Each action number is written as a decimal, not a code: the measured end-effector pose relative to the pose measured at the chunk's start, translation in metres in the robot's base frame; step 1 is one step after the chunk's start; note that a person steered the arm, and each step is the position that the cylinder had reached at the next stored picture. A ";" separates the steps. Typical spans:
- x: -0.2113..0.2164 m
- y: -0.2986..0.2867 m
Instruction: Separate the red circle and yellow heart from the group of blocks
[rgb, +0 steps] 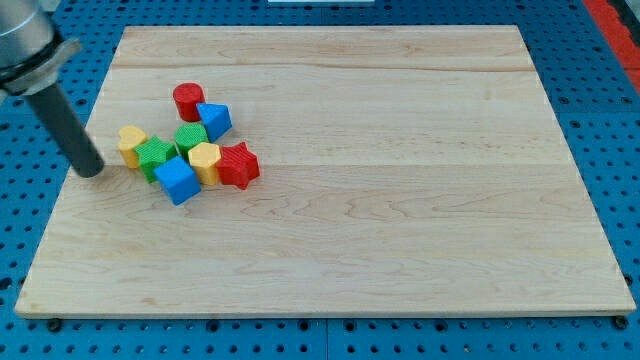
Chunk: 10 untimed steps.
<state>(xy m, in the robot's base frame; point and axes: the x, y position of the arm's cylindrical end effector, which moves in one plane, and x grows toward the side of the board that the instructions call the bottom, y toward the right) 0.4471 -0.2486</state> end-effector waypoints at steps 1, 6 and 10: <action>-0.028 0.030; -0.101 0.109; -0.092 0.113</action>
<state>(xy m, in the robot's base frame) 0.3548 -0.1359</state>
